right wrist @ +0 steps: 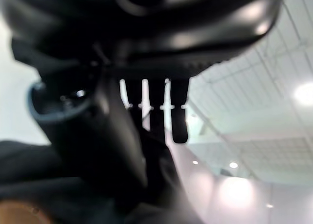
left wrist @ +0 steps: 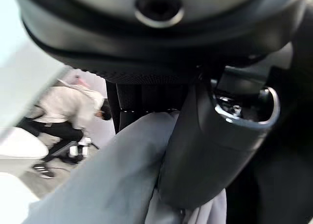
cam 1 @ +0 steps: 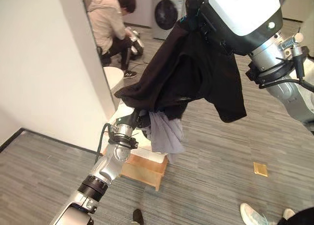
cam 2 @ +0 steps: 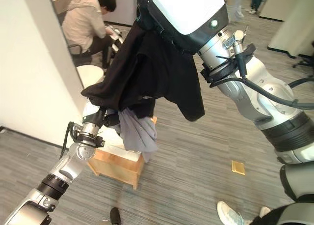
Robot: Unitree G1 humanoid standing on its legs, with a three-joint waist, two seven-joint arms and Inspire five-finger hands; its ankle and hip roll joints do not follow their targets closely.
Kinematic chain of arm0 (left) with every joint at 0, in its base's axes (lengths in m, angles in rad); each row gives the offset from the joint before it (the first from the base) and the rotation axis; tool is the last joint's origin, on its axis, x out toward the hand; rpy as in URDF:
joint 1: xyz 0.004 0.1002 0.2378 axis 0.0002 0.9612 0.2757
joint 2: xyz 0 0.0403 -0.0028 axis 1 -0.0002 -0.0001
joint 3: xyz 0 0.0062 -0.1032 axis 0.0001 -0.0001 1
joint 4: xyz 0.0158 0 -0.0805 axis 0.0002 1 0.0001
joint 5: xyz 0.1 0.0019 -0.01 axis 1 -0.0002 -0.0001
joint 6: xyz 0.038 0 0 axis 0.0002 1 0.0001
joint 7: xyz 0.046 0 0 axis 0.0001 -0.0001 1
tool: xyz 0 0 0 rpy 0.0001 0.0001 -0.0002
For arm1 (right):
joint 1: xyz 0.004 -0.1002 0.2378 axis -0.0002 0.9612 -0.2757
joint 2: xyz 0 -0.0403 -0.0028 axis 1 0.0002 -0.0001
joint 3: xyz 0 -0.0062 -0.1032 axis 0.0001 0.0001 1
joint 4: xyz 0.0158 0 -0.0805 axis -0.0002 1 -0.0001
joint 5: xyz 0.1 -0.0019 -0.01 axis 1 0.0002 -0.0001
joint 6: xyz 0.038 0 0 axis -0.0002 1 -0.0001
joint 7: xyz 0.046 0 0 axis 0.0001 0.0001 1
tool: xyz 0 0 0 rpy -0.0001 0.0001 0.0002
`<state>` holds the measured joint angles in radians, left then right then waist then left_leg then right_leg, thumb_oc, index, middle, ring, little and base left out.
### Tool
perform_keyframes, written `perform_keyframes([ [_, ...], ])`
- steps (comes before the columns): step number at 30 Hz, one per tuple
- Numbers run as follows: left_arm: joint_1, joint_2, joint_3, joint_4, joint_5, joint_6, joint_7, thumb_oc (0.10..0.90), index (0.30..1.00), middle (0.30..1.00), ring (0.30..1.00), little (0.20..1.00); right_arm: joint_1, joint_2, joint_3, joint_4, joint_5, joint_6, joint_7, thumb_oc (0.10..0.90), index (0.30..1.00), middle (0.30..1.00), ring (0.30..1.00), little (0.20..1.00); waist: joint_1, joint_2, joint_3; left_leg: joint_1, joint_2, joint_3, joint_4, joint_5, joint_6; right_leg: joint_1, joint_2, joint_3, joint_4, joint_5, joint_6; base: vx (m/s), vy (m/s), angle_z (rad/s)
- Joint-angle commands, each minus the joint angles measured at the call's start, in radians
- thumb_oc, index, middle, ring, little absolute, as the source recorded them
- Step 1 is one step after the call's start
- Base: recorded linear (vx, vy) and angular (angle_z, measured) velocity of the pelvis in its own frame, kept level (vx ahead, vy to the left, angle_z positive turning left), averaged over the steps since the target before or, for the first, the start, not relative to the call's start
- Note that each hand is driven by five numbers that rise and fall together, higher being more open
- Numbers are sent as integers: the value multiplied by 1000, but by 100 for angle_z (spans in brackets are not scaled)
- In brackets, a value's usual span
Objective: Pick up bed clothes into laundry basket.
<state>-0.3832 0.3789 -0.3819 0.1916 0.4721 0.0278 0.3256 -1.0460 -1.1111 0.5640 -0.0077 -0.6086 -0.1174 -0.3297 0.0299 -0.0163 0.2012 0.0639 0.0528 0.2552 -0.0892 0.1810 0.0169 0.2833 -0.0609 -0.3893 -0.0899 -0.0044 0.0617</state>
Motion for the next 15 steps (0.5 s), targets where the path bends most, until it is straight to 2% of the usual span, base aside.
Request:
perform_keyframes([
  [1, -25, -15, 25, -150, -12, -107, 30, 400, 300, 300, 300, 300, -166, 15, -25, 140, 36, 89, -63, 400, 300, 300, 300, 300, 44, -35, -107, 58, 73, 44, 2, -187, -104, -70, -77, -6, 3, -72, 67, 7, 16, 15],
  [2, -21, -17, 20, -148, -19, -108, 28, 400, 300, 300, 300, 300, -188, 24, -12, 158, 32, 96, -62, 400, 300, 300, 300, 300, 53, -40, -107, 57, 74, 41, 2, -187, -105, -71, -77, -11, 3, -72, 67, 6, 10, 13],
  [3, -16, -22, 14, -147, -40, -110, 22, 400, 300, 300, 300, 300, -273, 50, 45, 217, 31, 108, -66, 400, 300, 300, 300, 300, 69, -45, -105, 50, 75, 37, 2, -184, -106, -74, -78, -17, 3, -71, 68, -1, 7, 11],
  [7, 25, -18, 15, -190, -63, -125, 1, 400, 300, 300, 300, 300, -341, 83, 88, 284, 33, 122, -72, 400, 300, 300, 300, 300, 94, -50, -99, 40, 77, 30, 2, -179, -109, -78, -77, -27, 3, -69, 69, -12, 0, 4],
  [8, 76, -14, 15, -221, -76, -142, -17, 400, 300, 300, 300, 300, -363, 102, 91, 312, 34, 126, -74, 400, 300, 300, 300, 300, 115, -52, -92, 32, 79, 23, 2, -176, -111, -81, -78, -35, 3, -68, 70, -28, 1, 9],
  [15, 231, 16, 51, -296, -139, -163, -65, 400, 300, 300, 300, 300, -293, 127, 65, 327, 5, 131, -61, 400, 300, 300, 300, 300, 164, -57, -75, -14, 79, -7, 2, -160, -115, -102, -79, -65, 3, -65, 79, -30, -3, 17],
])
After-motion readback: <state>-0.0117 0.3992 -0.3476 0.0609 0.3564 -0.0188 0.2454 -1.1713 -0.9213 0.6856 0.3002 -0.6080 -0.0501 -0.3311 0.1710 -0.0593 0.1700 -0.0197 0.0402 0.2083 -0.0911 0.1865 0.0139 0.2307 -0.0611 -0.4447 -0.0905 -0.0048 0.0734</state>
